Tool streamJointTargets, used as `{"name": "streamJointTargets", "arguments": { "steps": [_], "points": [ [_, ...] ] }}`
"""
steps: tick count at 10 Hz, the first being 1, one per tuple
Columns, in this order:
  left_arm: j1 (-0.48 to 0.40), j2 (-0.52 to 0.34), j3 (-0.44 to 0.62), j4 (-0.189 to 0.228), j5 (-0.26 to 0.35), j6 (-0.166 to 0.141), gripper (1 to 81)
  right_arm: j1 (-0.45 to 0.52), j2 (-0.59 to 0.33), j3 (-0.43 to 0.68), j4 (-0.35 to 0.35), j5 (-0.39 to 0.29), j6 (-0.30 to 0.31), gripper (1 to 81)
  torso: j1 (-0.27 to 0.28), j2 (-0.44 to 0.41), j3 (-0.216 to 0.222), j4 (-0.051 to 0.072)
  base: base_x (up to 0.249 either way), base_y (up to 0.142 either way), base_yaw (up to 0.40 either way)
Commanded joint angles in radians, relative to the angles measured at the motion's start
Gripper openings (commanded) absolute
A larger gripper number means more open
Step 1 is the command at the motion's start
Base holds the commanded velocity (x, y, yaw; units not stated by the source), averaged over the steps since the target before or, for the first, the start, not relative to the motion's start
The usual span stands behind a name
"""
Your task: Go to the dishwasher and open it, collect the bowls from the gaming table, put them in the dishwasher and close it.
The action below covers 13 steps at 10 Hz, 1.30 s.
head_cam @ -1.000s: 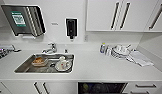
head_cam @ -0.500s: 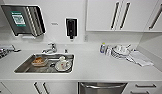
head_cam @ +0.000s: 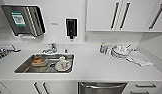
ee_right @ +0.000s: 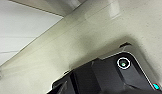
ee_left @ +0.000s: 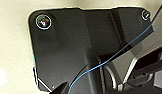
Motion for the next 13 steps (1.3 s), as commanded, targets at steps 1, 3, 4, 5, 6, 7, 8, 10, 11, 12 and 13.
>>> {"name": "streamJointTargets", "arguments": {
  "steps": [1, 3, 4, 5, 6, 7, 8, 10, 11, 12, 13],
  "points": [
    [-0.021, -0.010, -0.015, -0.001, 0.041, -0.004, 81.1, -0.043, 0.091, -0.102, -0.221, -0.008, -0.006, 81.1, 0.000, 0.000, 0.000, 0.000, 0.000, 0.000, 0.000],
    [-0.029, -0.008, -0.015, -0.021, 0.046, -0.004, 81.1, -0.095, 0.158, -0.229, -0.261, -0.005, -0.008, 81.1, 0.000, 0.000, 0.000, 0.000, 0.000, 0.000, 0.000],
    [-0.035, -0.010, -0.015, -0.035, 0.046, -0.004, 81.1, -0.118, 0.200, -0.315, -0.264, 0.011, -0.011, 81.1, 0.000, 0.000, 0.000, 0.000, 0.000, 0.000, 0.000],
    [-0.040, -0.011, -0.015, -0.055, 0.046, -0.004, 81.1, -0.137, 0.244, -0.379, -0.294, 0.014, -0.011, 81.1, 0.000, 0.000, 0.000, 0.000, 0.000, 0.000, 0.000],
    [-0.044, -0.011, -0.017, -0.058, 0.046, -0.004, 81.1, -0.155, 0.267, -0.410, -0.312, 0.017, -0.012, 81.1, 0.000, 0.000, 0.001, 0.000, 0.000, 0.000, 0.000],
    [-0.050, -0.013, -0.017, -0.058, 0.048, -0.004, 81.1, -0.166, 0.288, -0.453, -0.325, 0.037, -0.011, 81.1, 0.000, 0.000, 0.001, 0.000, 0.000, 0.000, 0.000],
    [-0.055, -0.016, -0.017, -0.058, 0.048, -0.002, 81.1, -0.169, 0.315, -0.504, -0.329, 0.043, -0.012, 81.1, 0.000, 0.000, 0.001, 0.000, 0.000, 0.000, 0.000],
    [-0.069, -0.017, -0.018, -0.059, 0.084, -0.004, 81.1, -0.184, 0.377, -0.602, -0.347, 0.043, -0.012, 81.1, 0.000, 0.000, 0.001, 0.000, 0.000, 0.000, 0.000],
    [-0.070, -0.016, -0.018, -0.062, 0.095, -0.005, 81.1, -0.187, 0.407, -0.644, -0.359, 0.043, -0.012, 81.1, 0.000, 0.000, 0.001, 0.000, 0.000, 0.000, 0.000],
    [-0.075, -0.014, -0.018, -0.091, 0.095, -0.002, 81.1, -0.192, 0.425, -0.673, -0.361, 0.043, -0.012, 81.1, 0.000, 0.000, 0.001, 0.000, 0.000, 0.000, 0.000],
    [-0.087, -0.010, -0.018, -0.102, 0.097, -0.002, 81.1, -0.198, 0.445, -0.697, -0.370, 0.043, -0.012, 81.1, 0.000, 0.000, 0.001, 0.000, 0.000, 0.000, 0.000]
  ]
}}
